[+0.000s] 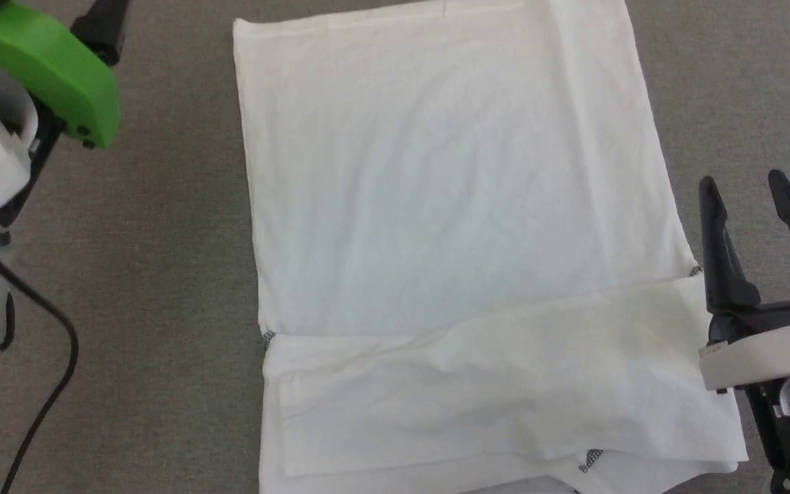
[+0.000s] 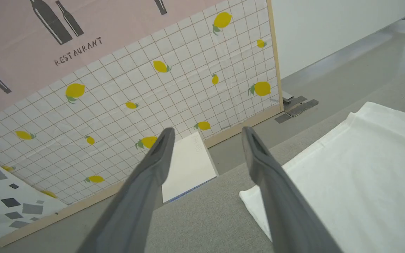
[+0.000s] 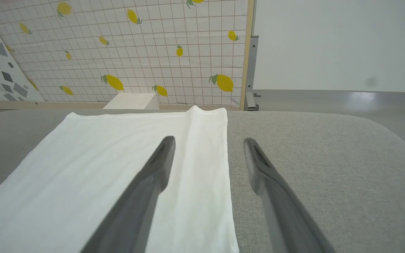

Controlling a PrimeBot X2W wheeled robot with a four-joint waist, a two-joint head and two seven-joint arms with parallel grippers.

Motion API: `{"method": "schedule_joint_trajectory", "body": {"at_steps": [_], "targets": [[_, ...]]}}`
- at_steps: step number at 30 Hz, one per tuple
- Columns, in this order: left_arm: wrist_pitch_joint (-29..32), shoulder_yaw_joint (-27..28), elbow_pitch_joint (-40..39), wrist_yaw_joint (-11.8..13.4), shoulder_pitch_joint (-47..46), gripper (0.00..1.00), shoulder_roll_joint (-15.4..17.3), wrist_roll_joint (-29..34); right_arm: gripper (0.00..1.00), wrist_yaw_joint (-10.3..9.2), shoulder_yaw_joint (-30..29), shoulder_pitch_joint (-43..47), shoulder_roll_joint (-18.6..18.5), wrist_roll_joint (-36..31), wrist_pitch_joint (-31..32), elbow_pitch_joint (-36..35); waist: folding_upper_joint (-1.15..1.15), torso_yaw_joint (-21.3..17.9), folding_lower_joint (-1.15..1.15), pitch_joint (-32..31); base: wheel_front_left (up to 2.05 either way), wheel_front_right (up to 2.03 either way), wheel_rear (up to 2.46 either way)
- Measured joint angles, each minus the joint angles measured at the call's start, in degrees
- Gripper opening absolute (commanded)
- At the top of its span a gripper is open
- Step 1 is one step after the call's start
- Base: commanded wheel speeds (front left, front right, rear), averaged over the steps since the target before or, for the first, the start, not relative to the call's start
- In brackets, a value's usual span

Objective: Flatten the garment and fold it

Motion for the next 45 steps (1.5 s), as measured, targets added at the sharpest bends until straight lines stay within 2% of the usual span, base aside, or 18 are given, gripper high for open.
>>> {"method": "schedule_joint_trajectory", "body": {"at_steps": [6,8,22,23,24,25,30,34,37,40,42,45], "targets": [[6.46,-2.69,8.20,-0.53,-6.04,1.00,-0.07,-6.26,1.00,0.00,0.48,-1.29,0.01,-0.09,-0.01,-0.67,0.00,-1.09,0.00,5.77,0.00,0.00,0.00],[8.92,-5.34,11.68,-0.55,-8.99,1.00,0.92,-7.22,1.00,0.00,0.71,-1.44,0.00,0.34,-0.29,-0.66,0.00,-2.18,0.01,9.07,0.00,0.00,0.00],[10.45,-6.84,19.26,-0.47,-11.71,1.00,2.22,-9.45,1.00,0.00,1.24,-2.33,0.00,1.88,-1.38,0.10,0.00,-6.82,0.01,16.19,0.00,0.00,0.00],[10.87,-6.89,19.57,-0.47,-11.71,0.86,2.38,-9.45,1.00,0.00,1.24,-2.33,0.00,1.90,-1.57,0.23,0.00,-7.05,0.00,16.46,0.00,0.00,0.00],[11.36,-7.01,19.91,-0.47,-11.72,0.45,2.72,-9.45,1.00,0.00,1.23,-2.35,0.00,1.96,-1.75,0.32,0.00,-7.32,0.00,16.74,0.00,0.00,0.00],[12.12,-7.08,20.12,-0.47,-11.76,0.00,3.07,-9.79,1.00,0.00,1.22,-2.37,0.00,1.96,-1.79,0.37,0.00,-7.59,0.00,16.98,0.00,0.00,0.00],[13.11,-6.21,20.14,-0.18,-12.07,0.00,3.22,-11.00,1.00,0.00,0.93,-2.82,0.00,1.97,-1.56,0.32,0.00,-8.33,0.00,17.63,0.00,0.00,0.00],[11.44,-6.27,20.49,0.47,-11.80,0.00,2.92,-10.99,1.00,0.00,1.13,-6.24,0.01,2.16,1.31,-1.74,0.00,-8.20,0.00,17.06,0.00,0.00,0.00],[10.90,-6.54,20.97,0.73,-11.41,0.00,2.75,-10.99,1.00,0.00,0.99,-12.60,-1.74,2.97,5.97,-5.41,0.00,-7.90,0.00,16.47,0.00,0.00,0.00],[10.35,-7.08,21.21,0.74,-11.32,0.00,2.20,-10.99,1.00,0.00,0.03,-22.68,-5.99,5.05,12.50,-7.65,0.00,-7.26,0.00,16.08,0.00,0.00,0.00],[9.92,-7.51,21.38,0.74,-11.31,0.00,1.29,-11.00,1.00,0.01,-0.62,-30.82,-8.79,7.14,17.97,-6.60,0.00,-6.59,0.00,15.96,0.00,0.00,0.00],[9.02,-8.12,21.59,0.73,-11.38,0.00,-0.07,-11.05,1.00,0.00,-1.27,-41.03,-10.94,9.51,26.84,-1.90,0.00,-5.35,0.00,15.96,0.00,0.00,0.00]]}}
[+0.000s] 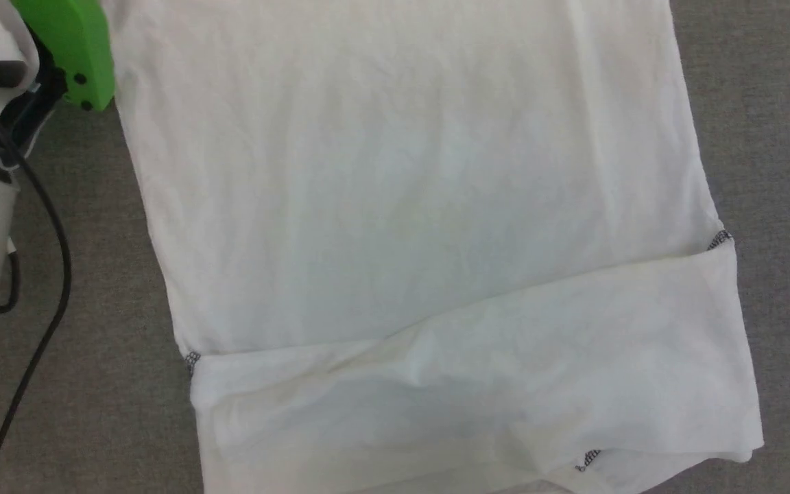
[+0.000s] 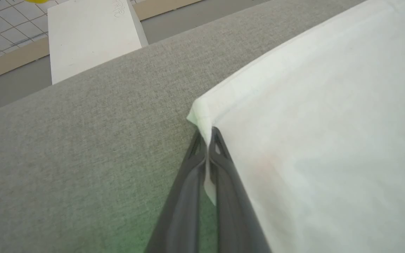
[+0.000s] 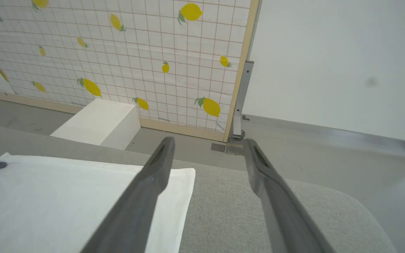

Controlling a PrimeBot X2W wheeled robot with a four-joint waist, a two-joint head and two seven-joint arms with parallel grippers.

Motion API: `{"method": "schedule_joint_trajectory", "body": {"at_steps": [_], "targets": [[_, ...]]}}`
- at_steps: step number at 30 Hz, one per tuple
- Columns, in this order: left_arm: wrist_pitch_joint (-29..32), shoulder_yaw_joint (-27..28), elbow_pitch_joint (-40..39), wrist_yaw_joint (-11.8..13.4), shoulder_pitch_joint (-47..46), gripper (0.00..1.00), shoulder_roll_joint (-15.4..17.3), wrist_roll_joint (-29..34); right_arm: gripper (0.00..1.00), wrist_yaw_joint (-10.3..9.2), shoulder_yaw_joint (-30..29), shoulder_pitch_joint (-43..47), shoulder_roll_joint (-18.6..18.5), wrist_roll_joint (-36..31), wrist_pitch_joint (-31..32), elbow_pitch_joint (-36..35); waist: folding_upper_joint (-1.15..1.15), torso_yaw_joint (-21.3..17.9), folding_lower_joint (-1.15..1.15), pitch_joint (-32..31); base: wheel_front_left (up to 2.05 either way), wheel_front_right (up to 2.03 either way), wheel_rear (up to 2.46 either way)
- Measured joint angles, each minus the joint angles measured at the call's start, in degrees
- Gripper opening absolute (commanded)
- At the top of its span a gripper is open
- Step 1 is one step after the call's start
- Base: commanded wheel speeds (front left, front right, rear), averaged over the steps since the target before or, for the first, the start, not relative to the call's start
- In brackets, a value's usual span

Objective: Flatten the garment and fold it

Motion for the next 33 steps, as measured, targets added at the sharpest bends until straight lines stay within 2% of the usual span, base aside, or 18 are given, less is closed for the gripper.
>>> {"method": "schedule_joint_trajectory", "body": {"at_steps": [4,8,11,18,29,30,31,32,33], "targets": [[-0.92,-1.30,0.35,-0.05,-0.80,0.00,-1.99,0.00,1.00,0.00,-0.75,-11.54,-0.29,-0.65,10.47,9.44,0.00,2.14,0.00,0.37,0.00,0.00,0.00],[-1.82,-2.71,0.90,-0.26,-2.43,0.00,-4.00,-0.01,1.00,0.00,-1.23,-19.87,0.40,-5.45,15.77,18.61,0.00,4.48,0.00,1.09,0.00,0.00,0.00],[-2.42,-4.15,1.07,-0.71,-3.71,0.00,-5.32,-0.01,1.00,0.00,-2.50,-22.32,1.83,-8.87,18.20,24.31,0.00,6.33,0.00,1.80,0.00,0.00,0.00],[-3.99,-7.14,1.22,-1.20,-6.33,0.00,-7.71,-0.52,1.00,0.00,-6.25,-22.56,3.94,-16.22,22.69,31.60,0.00,10.51,0.00,3.88,0.00,0.00,0.00],[-7.44,-10.40,1.42,-1.57,-9.58,0.00,-9.42,-2.63,0.99,0.00,-8.99,-24.79,5.34,-22.65,21.09,35.91,0.00,15.55,0.00,7.58,0.00,0.00,0.00],[-7.83,-10.65,1.48,-1.69,-9.83,0.00,-9.48,-2.89,0.77,0.00,-9.59,-24.82,5.39,-23.46,21.04,36.18,0.00,15.89,0.00,7.89,0.00,0.00,0.00],[-8.22,-10.83,1.65,-1.70,-10.11,0.00,-9.54,-2.98,0.47,0.00,-9.96,-24.86,5.39,-24.27,20.74,36.22,0.00,16.19,0.00,8.14,0.00,0.00,0.00],[-8.45,-11.00,1.82,-1.71,-10.35,0.00,-9.59,-3.08,0.00,0.00,-10.25,-25.03,5.39,-24.92,20.51,36.20,0.00,16.41,0.00,8.30,0.00,0.00,0.00],[-8.81,-11.16,2.09,-1.71,-10.58,0.00,-9.67,-3.31,0.00,0.00,-10.56,-25.29,5.42,-25.42,20.17,36.17,0.00,16.66,0.00,8.47,0.00,0.00,0.00]]}}
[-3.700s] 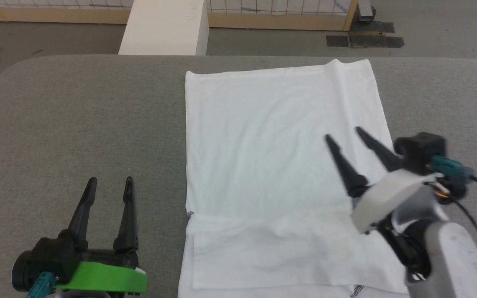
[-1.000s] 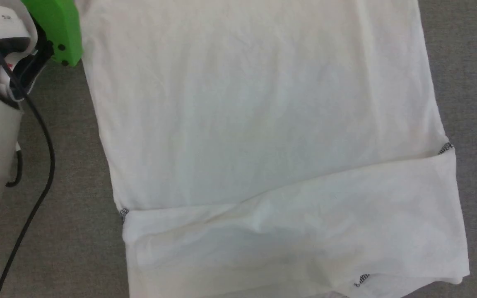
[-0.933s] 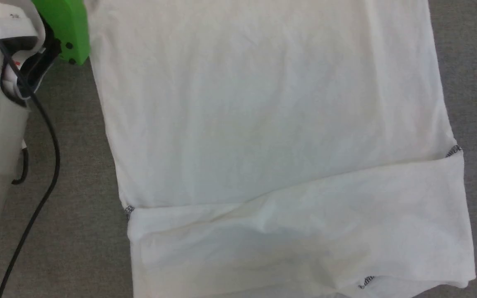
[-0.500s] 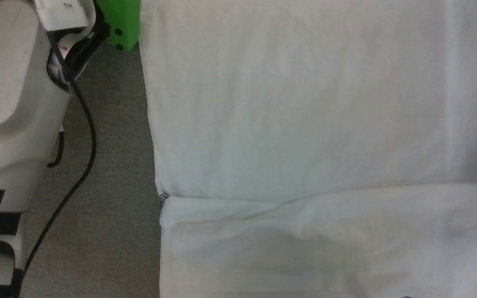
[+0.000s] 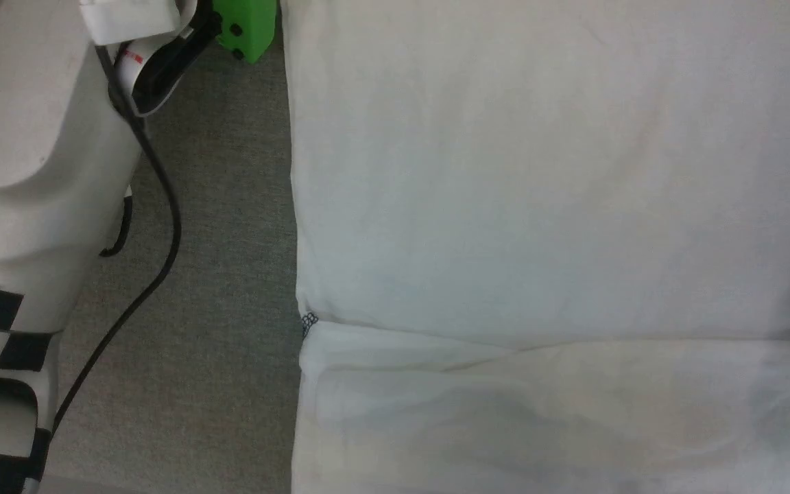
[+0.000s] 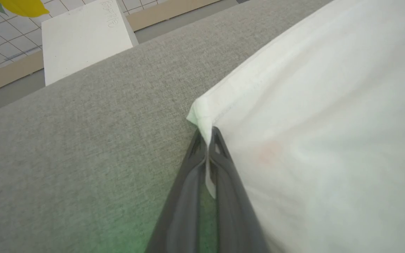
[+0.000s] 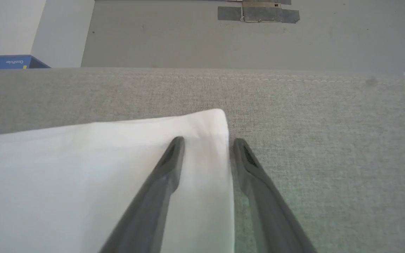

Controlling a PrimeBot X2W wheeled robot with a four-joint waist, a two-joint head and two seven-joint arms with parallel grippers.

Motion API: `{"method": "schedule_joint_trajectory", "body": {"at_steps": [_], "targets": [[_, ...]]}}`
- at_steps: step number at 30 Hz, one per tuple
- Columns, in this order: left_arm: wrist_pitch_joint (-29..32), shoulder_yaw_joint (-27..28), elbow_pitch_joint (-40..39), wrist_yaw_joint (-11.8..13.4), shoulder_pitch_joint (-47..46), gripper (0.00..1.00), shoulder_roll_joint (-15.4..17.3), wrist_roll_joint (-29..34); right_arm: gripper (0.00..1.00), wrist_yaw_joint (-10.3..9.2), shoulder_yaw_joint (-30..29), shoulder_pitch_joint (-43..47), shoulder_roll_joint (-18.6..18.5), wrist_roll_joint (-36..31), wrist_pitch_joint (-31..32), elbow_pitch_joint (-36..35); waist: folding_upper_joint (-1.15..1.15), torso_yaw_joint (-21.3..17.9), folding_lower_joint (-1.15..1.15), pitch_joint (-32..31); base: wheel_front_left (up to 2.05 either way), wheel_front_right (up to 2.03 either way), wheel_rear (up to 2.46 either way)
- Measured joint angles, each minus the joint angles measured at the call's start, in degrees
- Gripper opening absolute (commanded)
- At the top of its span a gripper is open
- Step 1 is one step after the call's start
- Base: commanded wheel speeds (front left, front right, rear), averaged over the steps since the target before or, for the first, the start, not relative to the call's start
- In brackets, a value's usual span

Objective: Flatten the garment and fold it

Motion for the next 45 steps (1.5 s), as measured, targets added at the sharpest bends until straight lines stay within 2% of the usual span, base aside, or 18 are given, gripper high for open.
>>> {"method": "schedule_joint_trajectory", "body": {"at_steps": [8,18,26,32,34,40,45], "targets": [[-3.97,-0.52,3.57,0.00,-0.68,0.00,-0.01,-2.30,0.00,0.01,-1.60,-0.37,0.40,-0.55,-4.53,0.02,0.00,0.06,0.00,-1.14,0.00,0.00,0.00],[-14.77,4.32,6.19,1.77,-0.64,0.00,1.78,-2.63,0.00,0.04,-1.64,0.21,-0.40,5.42,-10.93,-0.10,0.00,-1.74,0.00,-6.03,0.00,0.00,0.00],[-19.53,4.39,5.12,1.75,0.92,0.00,2.63,-2.57,0.00,0.04,-1.51,4.69,-0.96,11.11,-15.57,0.04,0.00,-3.40,0.00,-11.43,0.00,0.00,0.00],[-24.23,3.98,-2.26,1.57,10.61,0.00,6.20,-2.56,0.00,0.03,0.81,14.46,-1.92,18.75,-16.51,-4.79,0.00,-4.47,0.00,-16.09,0.00,0.00,0.00],[-25.86,4.19,-5.95,2.30,15.02,0.00,7.60,-2.59,0.00,0.03,1.25,18.46,-2.20,21.02,-16.48,-7.46,0.00,-4.80,0.00,-17.70,0.00,0.00,0.00],[-28.62,4.75,-19.85,7.03,30.22,0.00,11.52,-2.99,0.00,0.03,0.21,32.24,-1.67,27.22,-14.92,-17.36,0.00,-5.74,0.00,-22.84,0.00,0.00,0.00],[-28.49,3.34,-29.74,11.55,41.51,0.00,14.47,-2.25,0.00,0.01,-1.67,45.05,0.97,30.11,-13.01,-24.74,0.00,-6.45,-0.01,-27.04,0.00,0.00,0.00]]}}
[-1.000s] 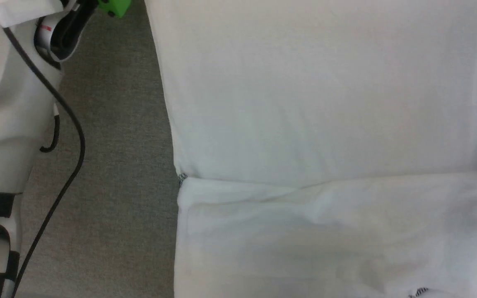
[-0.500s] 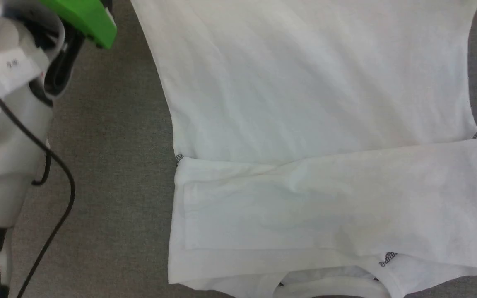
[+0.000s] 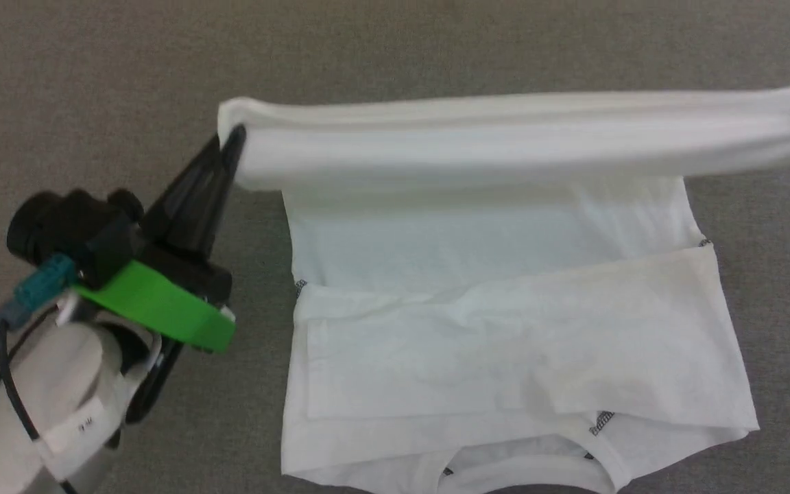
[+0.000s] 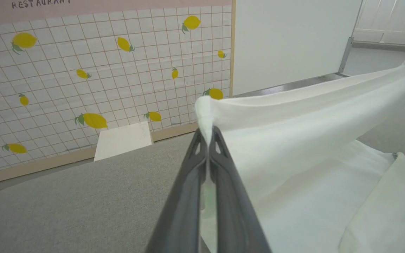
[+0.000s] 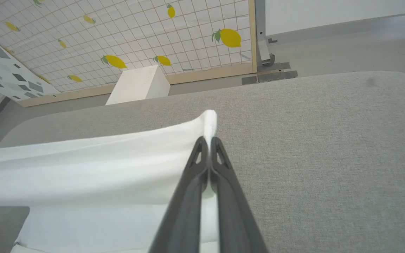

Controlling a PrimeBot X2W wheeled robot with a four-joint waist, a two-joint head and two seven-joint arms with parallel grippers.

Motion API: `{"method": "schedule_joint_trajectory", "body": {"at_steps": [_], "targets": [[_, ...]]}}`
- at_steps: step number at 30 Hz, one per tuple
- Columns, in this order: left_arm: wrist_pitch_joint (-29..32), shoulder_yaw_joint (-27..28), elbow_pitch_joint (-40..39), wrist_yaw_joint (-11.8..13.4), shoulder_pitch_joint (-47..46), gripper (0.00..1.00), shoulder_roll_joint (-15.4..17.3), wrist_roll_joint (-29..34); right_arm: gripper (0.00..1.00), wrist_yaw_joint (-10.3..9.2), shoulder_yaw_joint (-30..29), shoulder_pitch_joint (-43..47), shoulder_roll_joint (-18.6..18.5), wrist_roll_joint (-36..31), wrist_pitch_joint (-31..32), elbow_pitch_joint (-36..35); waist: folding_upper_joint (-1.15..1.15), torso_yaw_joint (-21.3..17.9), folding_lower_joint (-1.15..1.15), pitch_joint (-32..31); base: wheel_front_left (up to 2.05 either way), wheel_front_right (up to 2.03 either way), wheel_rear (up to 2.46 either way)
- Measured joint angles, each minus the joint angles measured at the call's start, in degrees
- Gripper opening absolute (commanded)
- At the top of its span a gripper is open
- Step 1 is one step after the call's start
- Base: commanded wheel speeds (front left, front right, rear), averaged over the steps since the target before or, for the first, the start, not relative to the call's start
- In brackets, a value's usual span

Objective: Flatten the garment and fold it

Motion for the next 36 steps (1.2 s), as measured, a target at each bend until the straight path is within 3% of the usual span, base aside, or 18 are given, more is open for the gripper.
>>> {"method": "schedule_joint_trajectory", "body": {"at_steps": [7,18,21,26,32,33,34,35,36], "targets": [[0.19,-2.36,-8.48,5.88,14.89,0.00,1.58,-0.56,0.00,0.00,-1.10,14.58,3.16,3.97,1.04,-8.28,0.00,-1.39,0.00,-4.54,0.00,0.00,0.00],[-1.54,-7.28,-11.78,7.19,28.85,0.00,2.81,-1.64,0.00,0.00,-1.90,34.44,4.49,10.58,-0.32,-13.14,0.00,-3.10,0.00,-7.74,0.00,0.00,0.00],[-1.60,-9.53,-10.51,6.10,30.19,0.00,3.27,-1.12,0.00,0.00,-1.38,37.43,4.50,11.25,-2.02,-12.09,0.00,-3.23,0.00,-8.03,0.00,0.00,0.00],[-1.41,-15.04,-4.00,2.18,30.38,0.00,3.21,2.23,0.00,0.00,1.70,40.80,4.53,8.50,-4.22,-9.92,0.00,-3.01,0.00,-8.67,0.00,0.00,0.00],[-3.23,-18.56,4.61,-1.53,30.28,0.00,0.34,3.98,0.00,-0.01,4.39,43.52,4.38,6.87,-6.12,-6.73,0.00,-2.26,0.00,-9.26,0.00,0.00,0.00],[-3.47,-18.60,5.30,-1.69,30.25,0.20,0.03,4.02,0.00,0.00,4.53,43.94,4.17,6.59,-6.14,-6.48,0.00,-2.13,0.00,-9.31,0.00,0.00,0.00],[-3.68,-18.58,5.88,-1.77,30.25,0.41,-0.15,4.02,0.09,0.00,4.47,44.20,4.12,6.53,-6.37,-6.27,0.00,-2.02,0.00,-9.35,0.00,0.00,0.00],[-4.07,-18.30,7.01,-1.76,30.23,0.84,-0.43,4.03,0.99,-0.01,4.32,44.76,3.86,6.26,-6.82,-6.04,0.00,-1.79,0.00,-9.42,0.00,0.00,0.00],[-4.42,-17.90,7.51,-1.70,30.23,1.00,-0.54,4.03,1.00,0.00,4.21,45.04,3.56,6.04,-7.02,-5.93,0.00,-1.66,0.00,-9.45,0.00,0.00,0.00]]}}
